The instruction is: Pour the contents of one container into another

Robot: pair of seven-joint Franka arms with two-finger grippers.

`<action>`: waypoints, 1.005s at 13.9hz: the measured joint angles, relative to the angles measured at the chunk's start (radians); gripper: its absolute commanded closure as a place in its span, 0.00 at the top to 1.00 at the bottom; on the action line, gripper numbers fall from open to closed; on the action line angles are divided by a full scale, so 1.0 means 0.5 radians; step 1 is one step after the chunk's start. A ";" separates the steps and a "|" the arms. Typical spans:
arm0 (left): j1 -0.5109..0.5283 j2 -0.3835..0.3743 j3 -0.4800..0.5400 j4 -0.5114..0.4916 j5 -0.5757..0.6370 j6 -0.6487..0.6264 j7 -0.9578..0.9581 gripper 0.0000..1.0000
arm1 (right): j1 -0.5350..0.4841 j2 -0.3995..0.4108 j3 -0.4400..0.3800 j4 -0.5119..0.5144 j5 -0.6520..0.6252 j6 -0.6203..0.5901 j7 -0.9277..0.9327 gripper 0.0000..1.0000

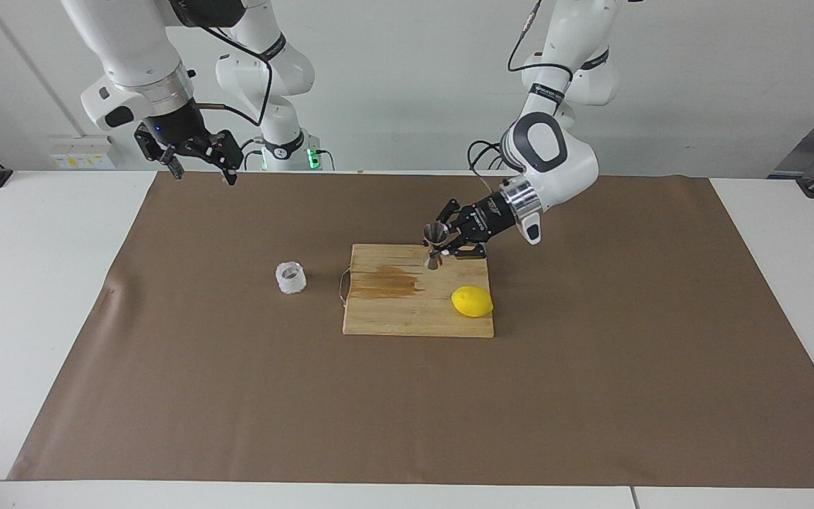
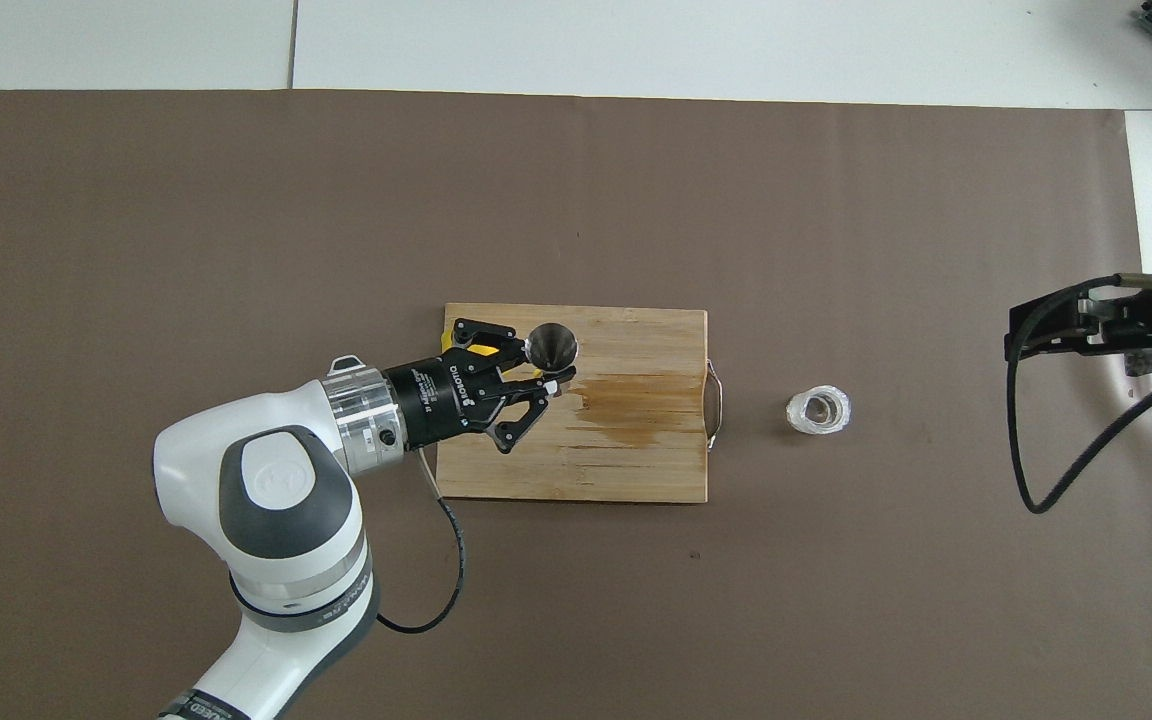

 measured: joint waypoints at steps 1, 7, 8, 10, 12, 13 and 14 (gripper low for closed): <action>-0.040 0.002 0.001 -0.003 -0.058 0.060 0.000 0.00 | -0.001 0.000 0.000 0.000 0.000 -0.001 0.000 1.00; -0.135 0.046 0.004 -0.026 -0.266 0.191 0.067 0.00 | -0.028 0.000 -0.009 0.000 0.000 -0.018 -0.002 1.00; -0.142 0.060 0.004 -0.027 -0.289 0.199 0.103 0.00 | -0.029 0.000 -0.009 0.000 0.000 -0.018 -0.005 1.00; -0.152 0.099 0.004 -0.028 -0.346 0.203 0.193 0.00 | -0.030 0.000 -0.008 -0.001 0.000 -0.018 -0.006 1.00; -0.171 0.154 0.004 -0.028 -0.469 0.203 0.349 0.00 | -0.030 0.000 -0.008 -0.001 0.000 -0.018 -0.007 1.00; -0.181 0.179 0.004 -0.028 -0.543 0.203 0.433 0.00 | -0.030 0.000 -0.008 -0.002 0.000 -0.018 -0.007 1.00; -0.189 0.201 0.004 -0.028 -0.602 0.203 0.488 0.00 | -0.030 0.000 -0.008 -0.004 0.000 -0.018 -0.009 1.00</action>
